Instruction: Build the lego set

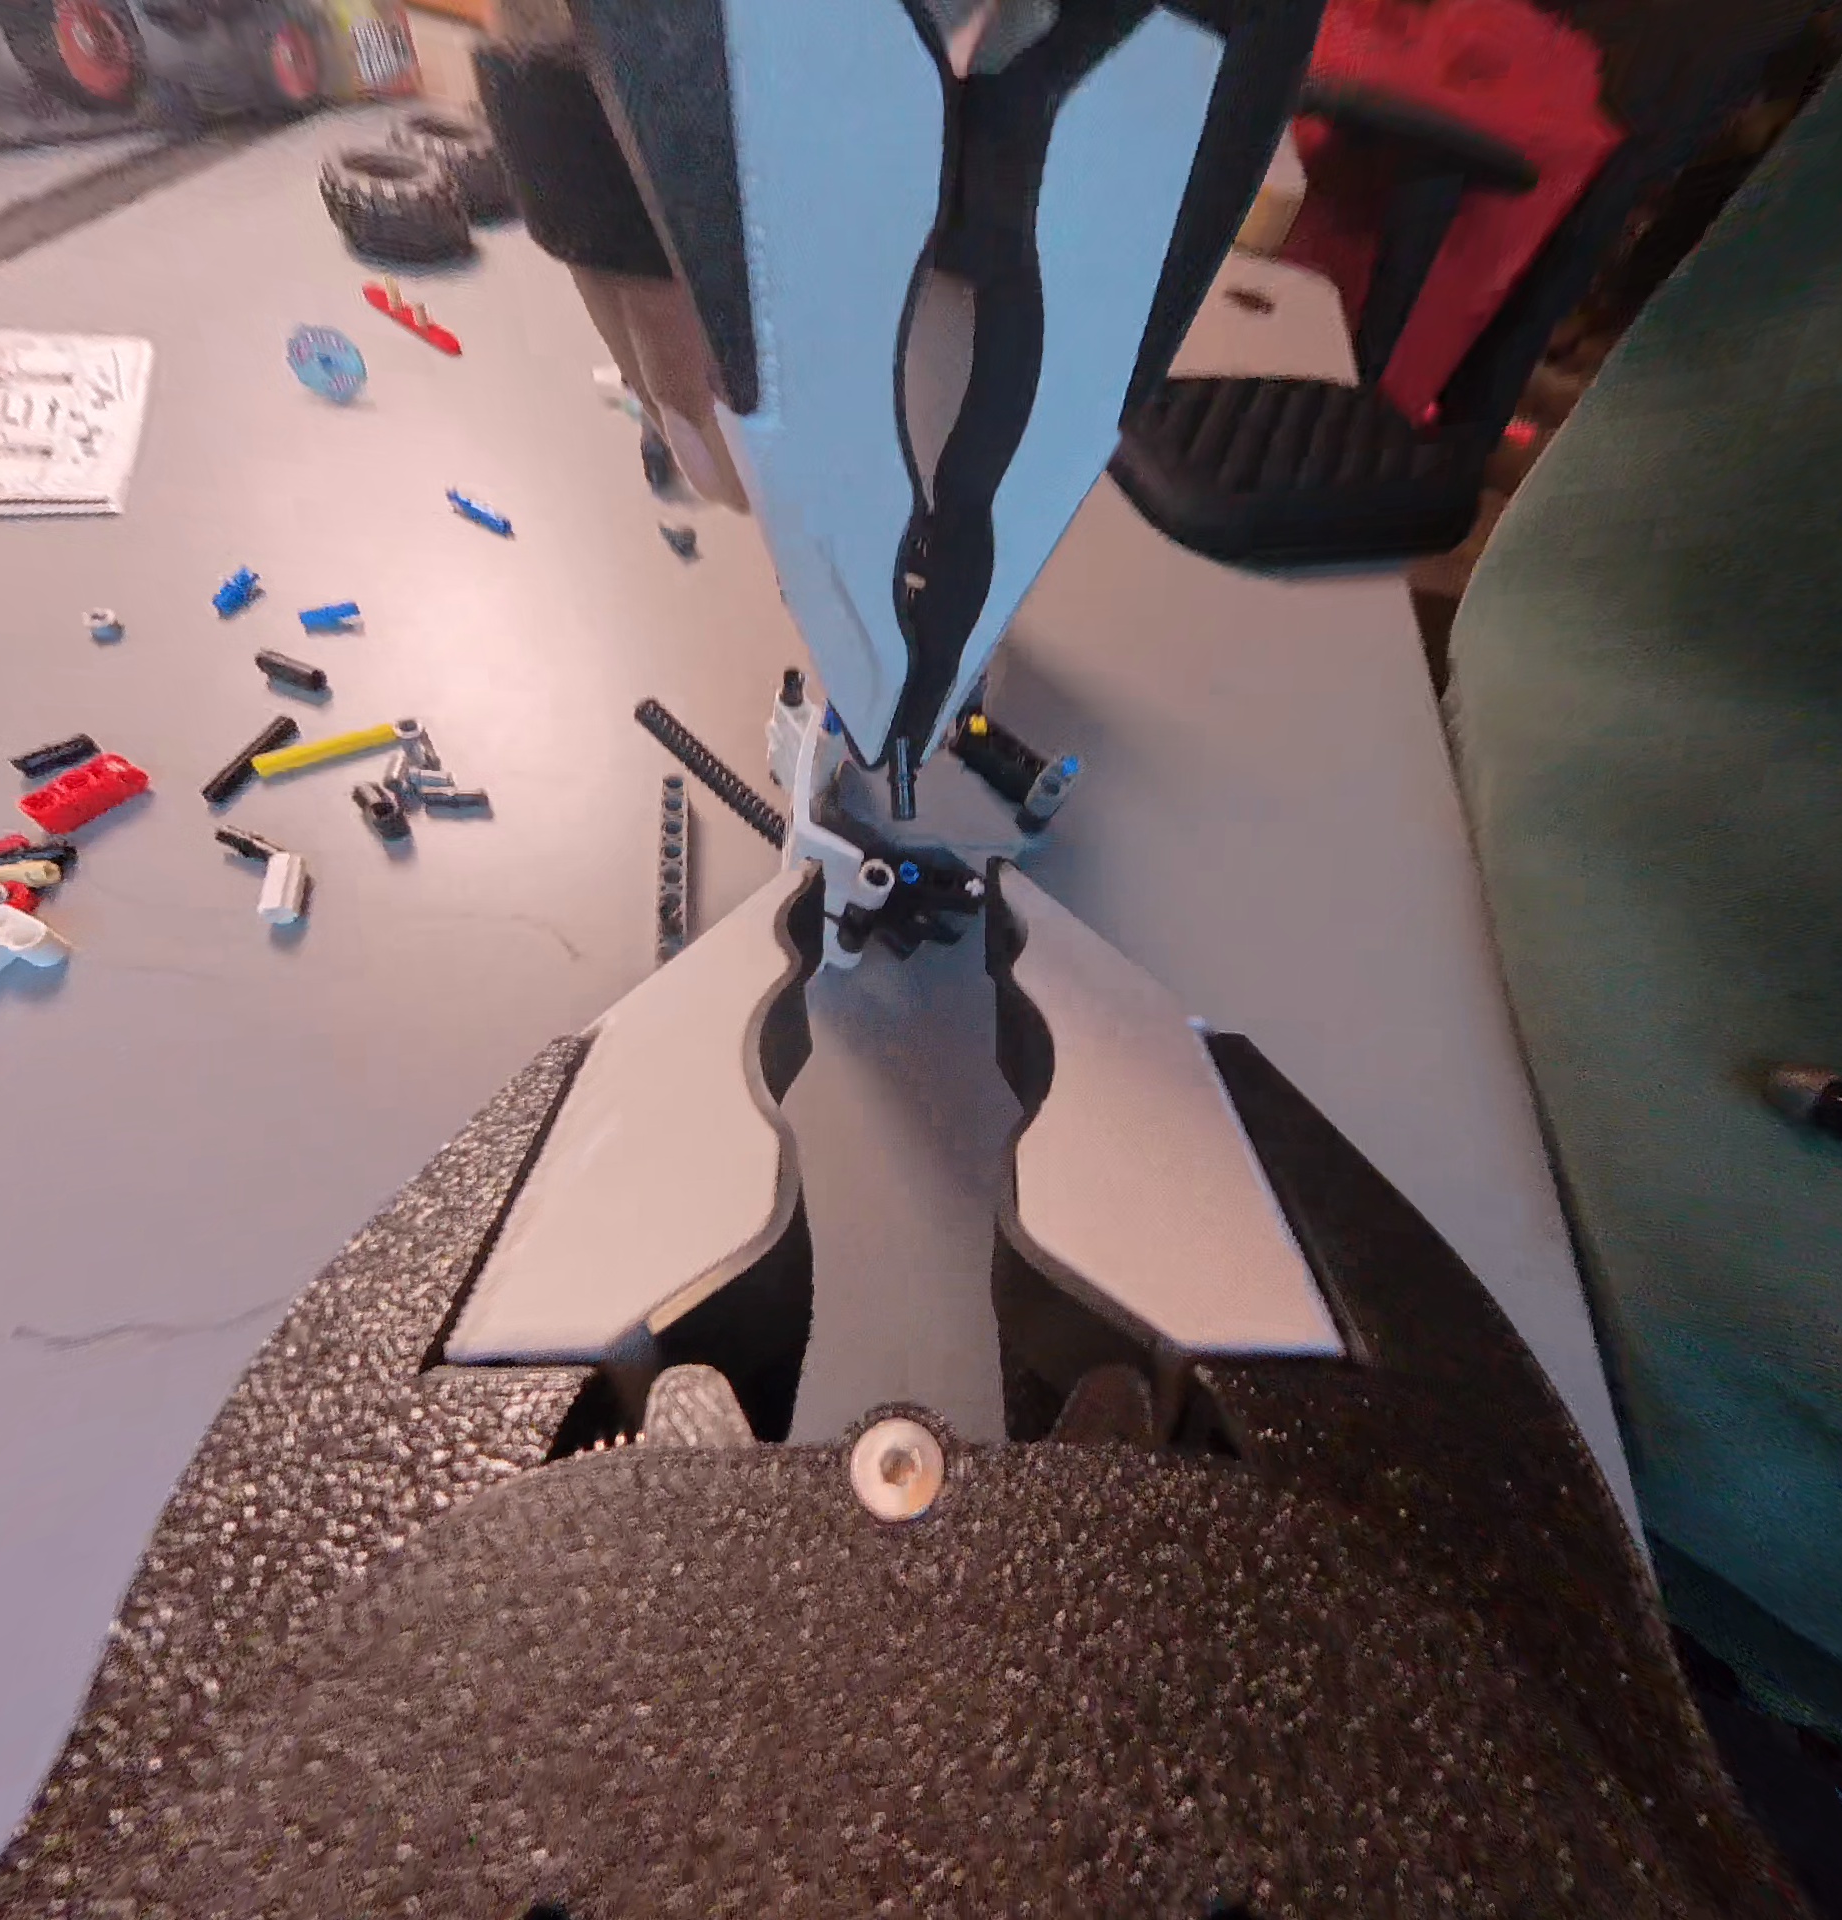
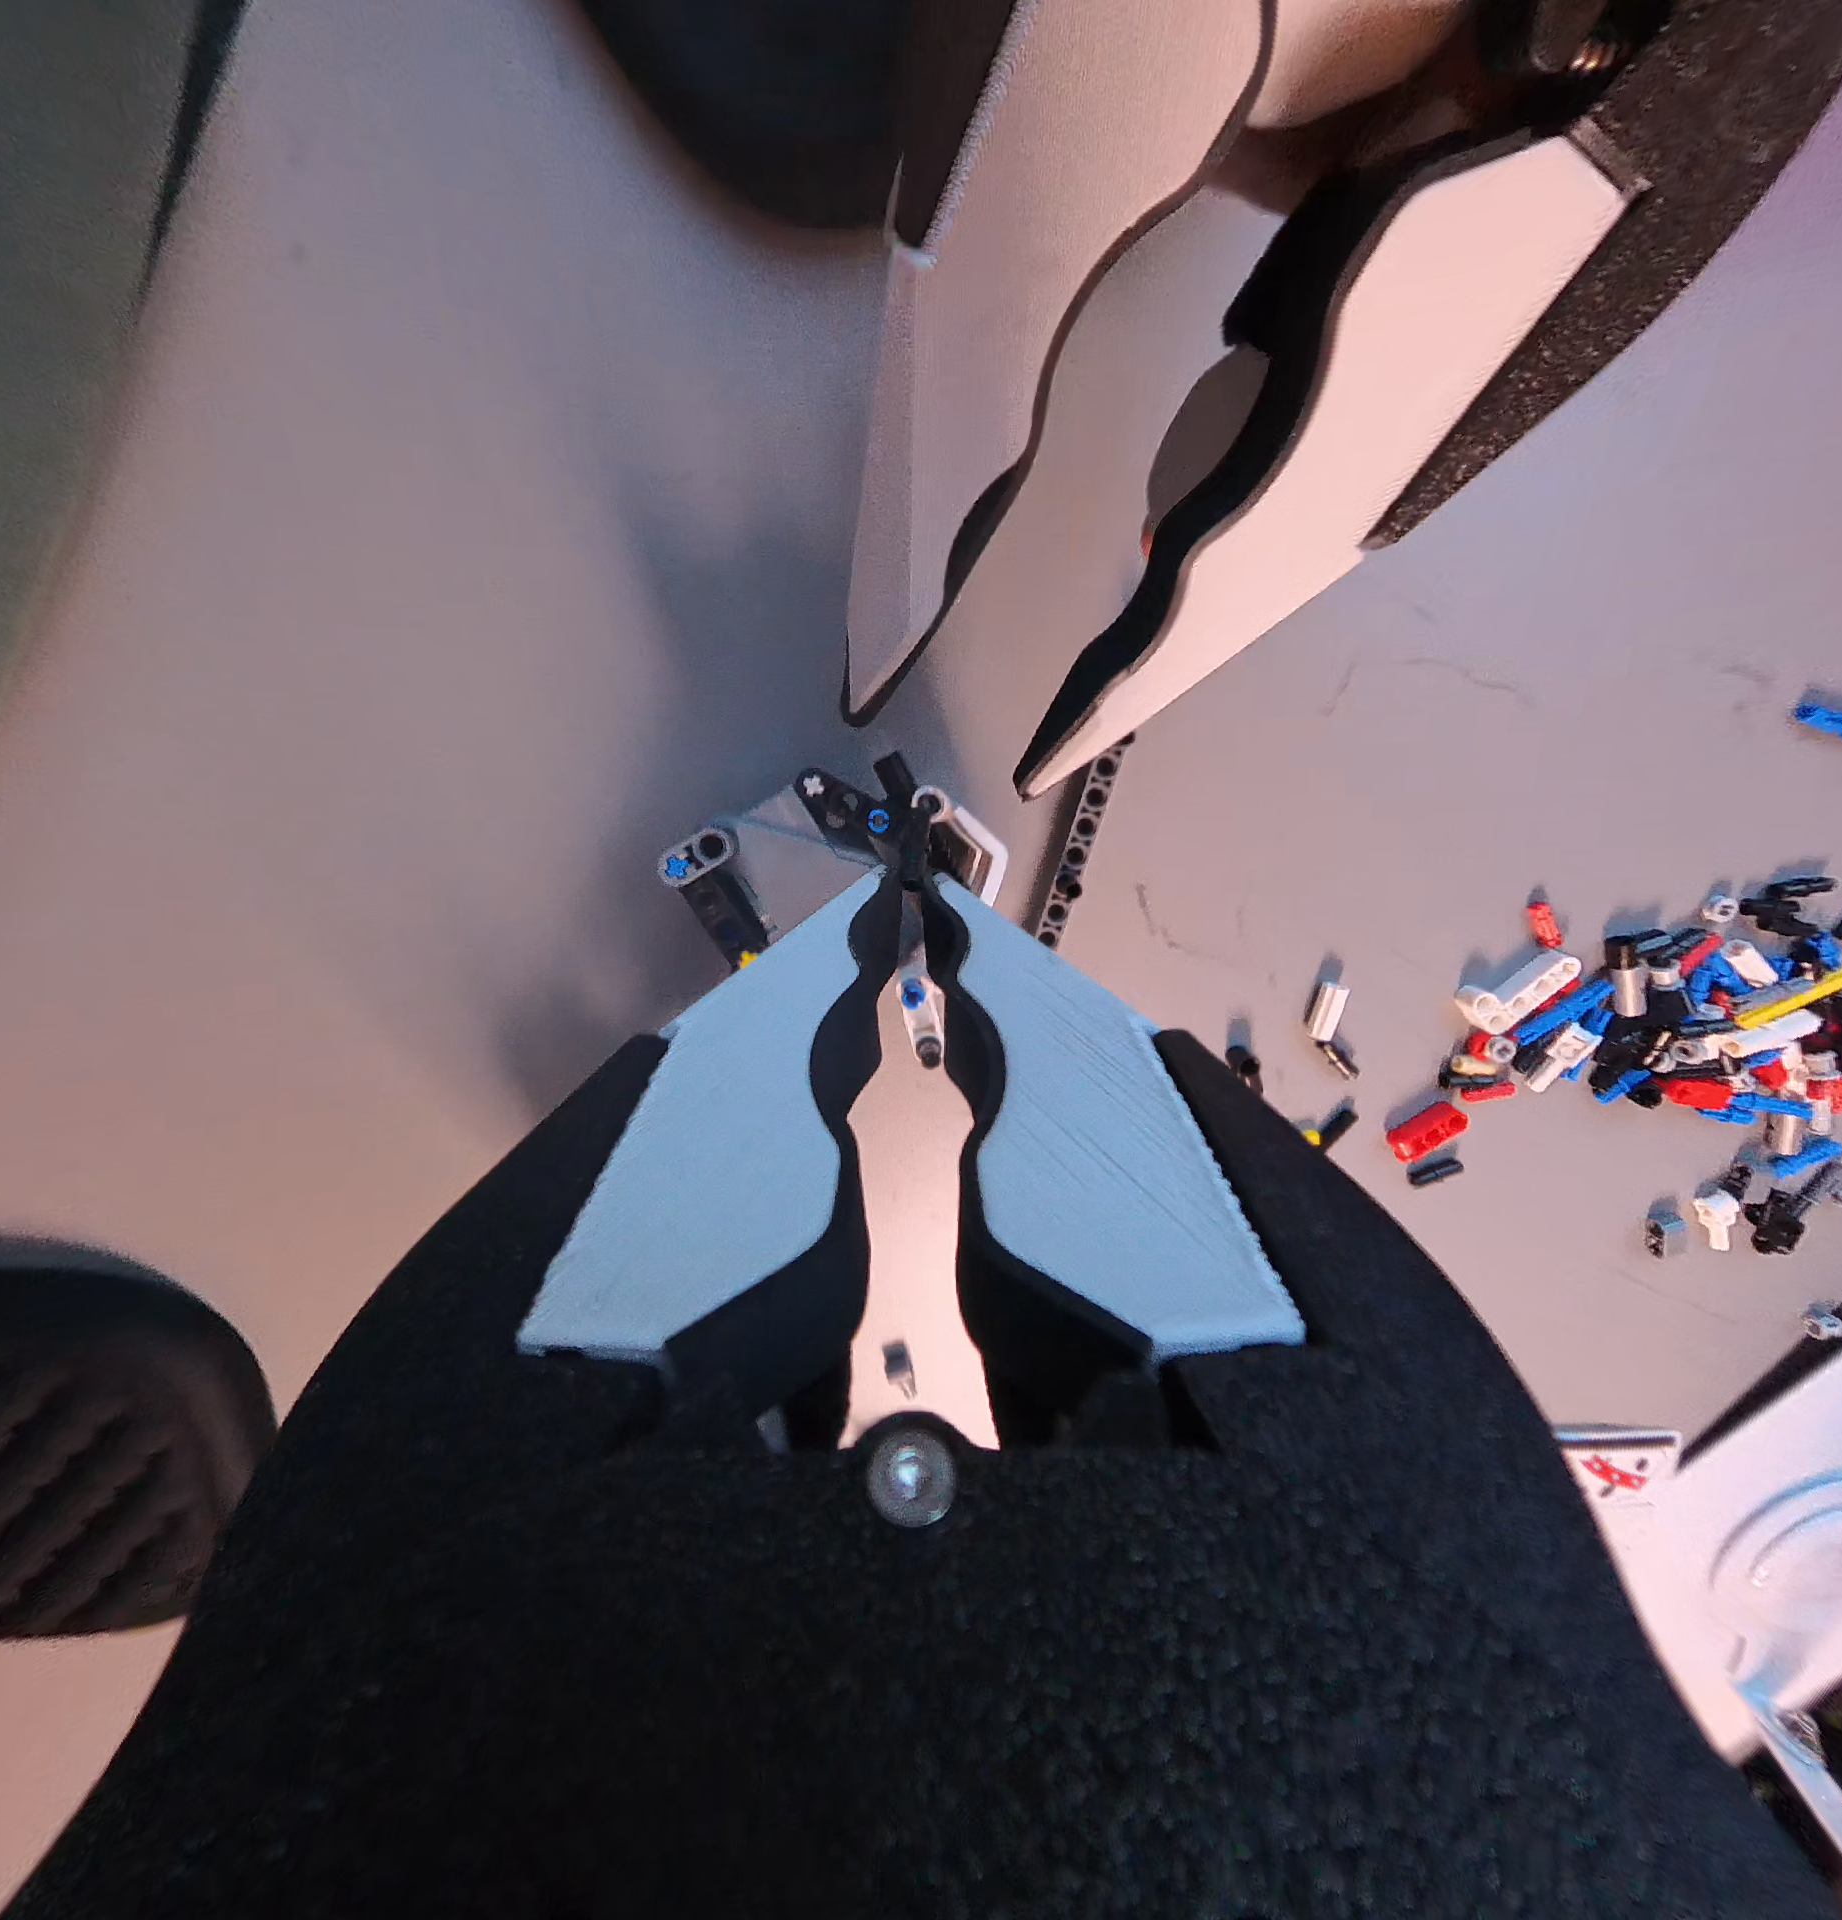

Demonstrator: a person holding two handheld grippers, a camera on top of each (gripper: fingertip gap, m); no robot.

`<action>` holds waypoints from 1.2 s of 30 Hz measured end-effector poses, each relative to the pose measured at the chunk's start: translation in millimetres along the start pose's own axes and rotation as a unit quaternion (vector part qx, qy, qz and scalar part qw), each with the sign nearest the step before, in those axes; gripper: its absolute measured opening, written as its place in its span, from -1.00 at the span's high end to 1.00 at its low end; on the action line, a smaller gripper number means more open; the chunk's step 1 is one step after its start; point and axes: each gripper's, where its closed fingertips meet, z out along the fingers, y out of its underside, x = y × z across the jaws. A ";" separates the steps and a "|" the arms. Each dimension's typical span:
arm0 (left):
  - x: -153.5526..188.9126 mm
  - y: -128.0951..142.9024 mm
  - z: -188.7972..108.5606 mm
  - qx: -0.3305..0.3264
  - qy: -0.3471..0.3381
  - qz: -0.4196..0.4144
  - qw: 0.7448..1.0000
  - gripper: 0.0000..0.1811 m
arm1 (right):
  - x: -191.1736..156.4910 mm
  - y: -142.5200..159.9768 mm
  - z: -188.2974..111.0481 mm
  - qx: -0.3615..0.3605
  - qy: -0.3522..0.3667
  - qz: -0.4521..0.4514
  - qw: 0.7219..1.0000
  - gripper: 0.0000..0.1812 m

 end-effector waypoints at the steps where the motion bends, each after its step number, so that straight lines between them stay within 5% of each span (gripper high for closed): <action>1: 2.1 -6.5 -2.5 0.017 0.006 -0.005 1.000 0.66 | 0.2 -4.0 -3.2 0.019 0.007 0.004 1.000 0.96; 6: 11.9 -18.0 2.4 0.039 0.020 0.009 0.999 0.95 | -2.5 -18.6 -13.3 0.073 0.024 0.014 0.997 0.97; 17: 25.2 -37.3 -7.4 0.102 0.053 0.021 0.993 0.96 | -7.0 -36.7 -36.2 0.225 0.072 0.041 0.971 0.95; 30: 17.5 -31.3 -2.1 0.084 0.022 0.022 0.996 0.95 | -3.9 -31.2 -30.0 0.197 0.069 0.057 0.976 0.96; 33: -2.2 -13.4 0.6 0.036 -0.031 0.021 0.999 0.51 | 5.2 -17.8 -24.4 0.144 0.062 0.059 0.986 0.96; 36: -3.2 5.5 11.0 -0.020 -0.032 0.018 0.999 0.32 | 1.3 -6.3 -10.1 0.081 0.027 0.046 0.995 0.96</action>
